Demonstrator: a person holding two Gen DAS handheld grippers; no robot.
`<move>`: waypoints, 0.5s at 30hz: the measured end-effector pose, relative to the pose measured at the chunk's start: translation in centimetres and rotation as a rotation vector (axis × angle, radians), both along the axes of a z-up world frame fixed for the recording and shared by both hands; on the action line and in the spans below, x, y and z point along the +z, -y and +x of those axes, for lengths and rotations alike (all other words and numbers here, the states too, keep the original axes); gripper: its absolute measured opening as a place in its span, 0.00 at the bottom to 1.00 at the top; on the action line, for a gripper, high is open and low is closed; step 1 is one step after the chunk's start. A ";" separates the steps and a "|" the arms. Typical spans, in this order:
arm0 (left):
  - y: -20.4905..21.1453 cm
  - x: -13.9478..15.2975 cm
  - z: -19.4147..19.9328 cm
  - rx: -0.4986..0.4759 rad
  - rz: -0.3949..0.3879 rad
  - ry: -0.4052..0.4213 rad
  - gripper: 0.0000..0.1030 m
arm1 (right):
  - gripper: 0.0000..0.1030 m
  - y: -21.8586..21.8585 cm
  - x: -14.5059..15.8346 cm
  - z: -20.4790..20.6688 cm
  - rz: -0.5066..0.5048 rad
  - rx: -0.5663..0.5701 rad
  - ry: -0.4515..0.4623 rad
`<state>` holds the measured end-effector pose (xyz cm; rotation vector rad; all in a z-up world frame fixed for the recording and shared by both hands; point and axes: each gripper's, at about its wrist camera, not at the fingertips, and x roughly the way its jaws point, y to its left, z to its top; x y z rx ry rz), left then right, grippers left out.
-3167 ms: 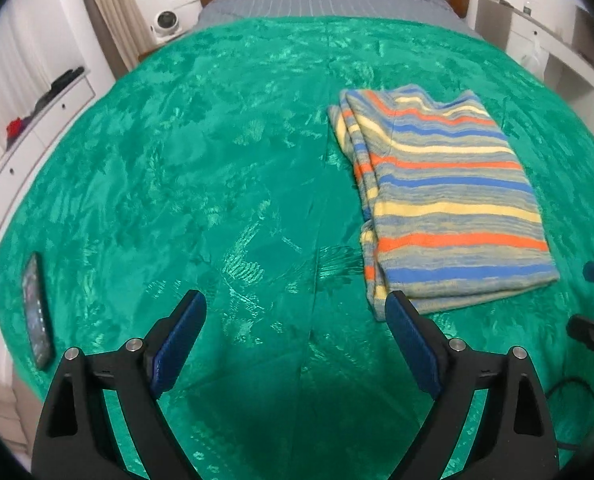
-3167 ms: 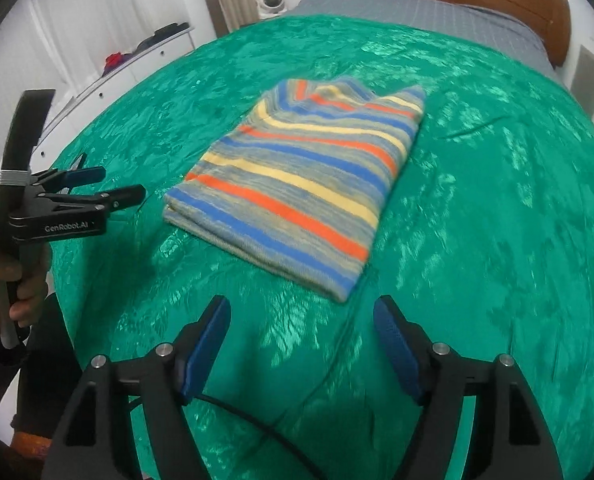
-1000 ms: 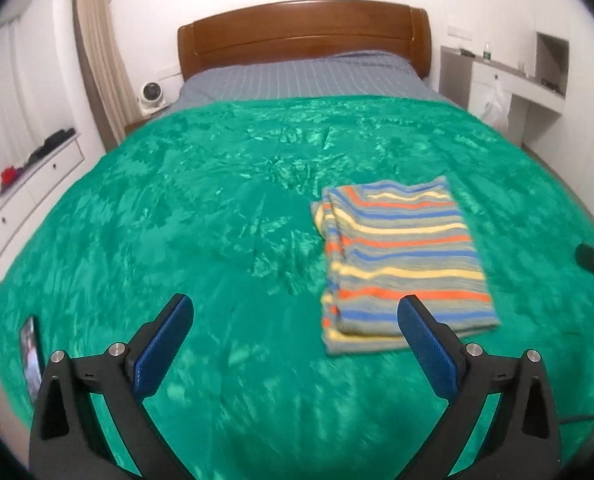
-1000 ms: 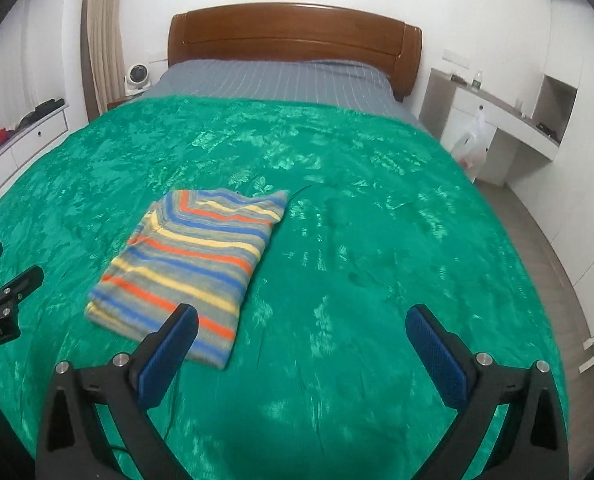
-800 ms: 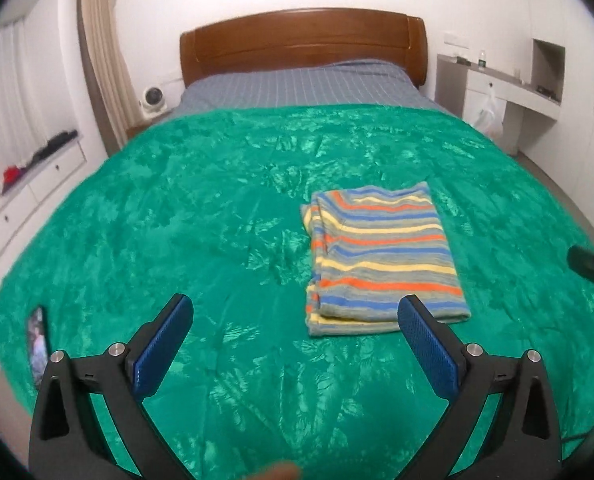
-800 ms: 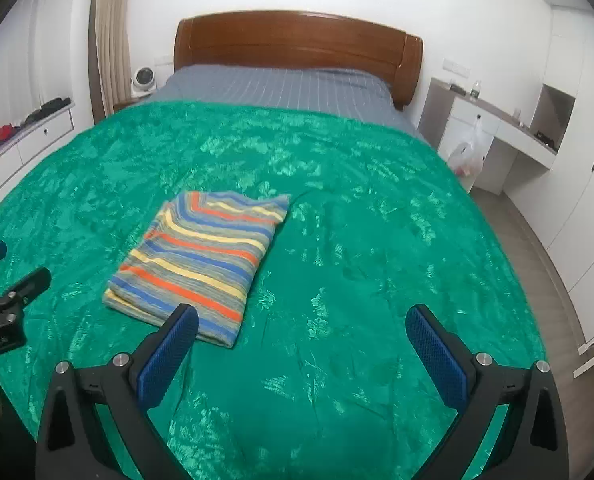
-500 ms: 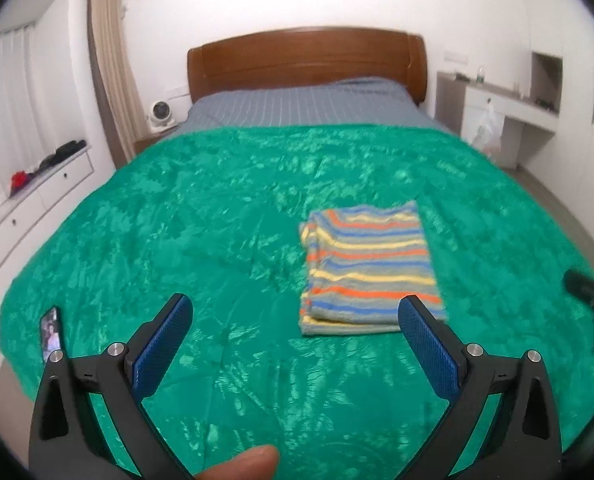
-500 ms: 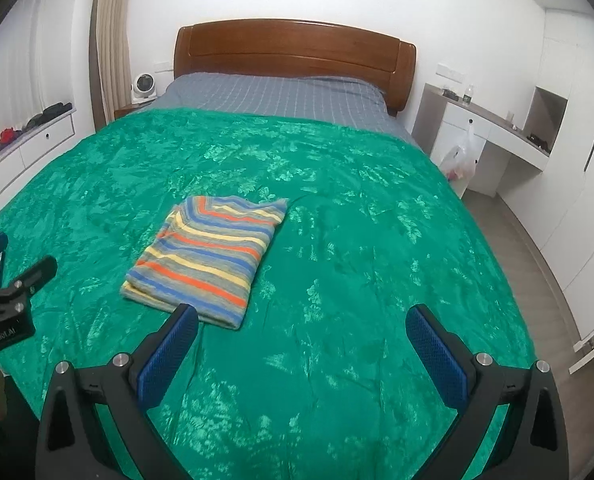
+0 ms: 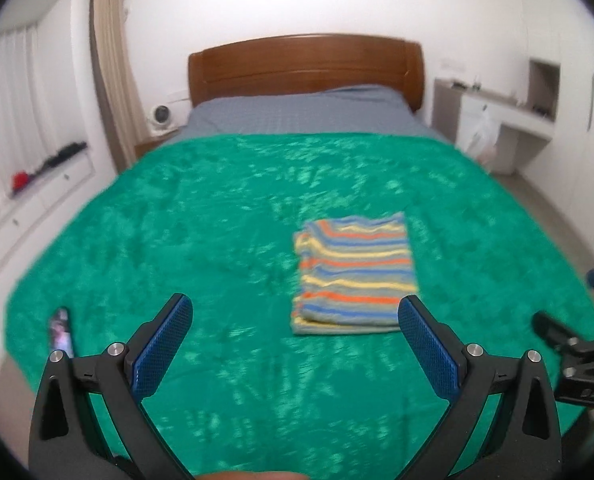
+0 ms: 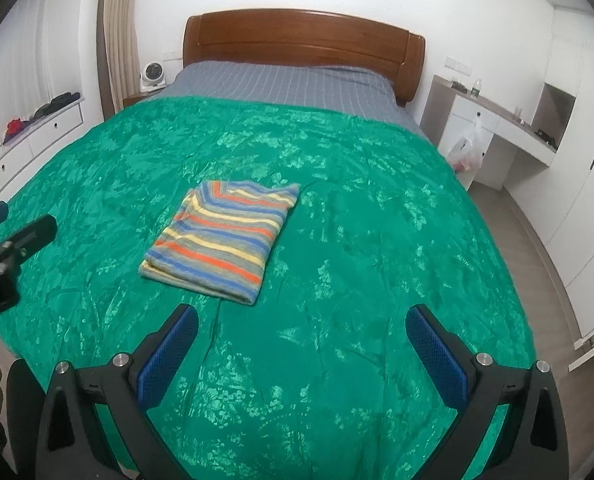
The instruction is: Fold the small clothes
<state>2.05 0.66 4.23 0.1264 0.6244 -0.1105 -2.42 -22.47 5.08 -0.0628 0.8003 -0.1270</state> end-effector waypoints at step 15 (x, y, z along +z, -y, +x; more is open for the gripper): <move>0.3 -0.5 0.4 -0.005 -0.001 -0.171 1.00 | 0.99 -0.2 1.3 -0.7 -0.005 -0.033 -0.040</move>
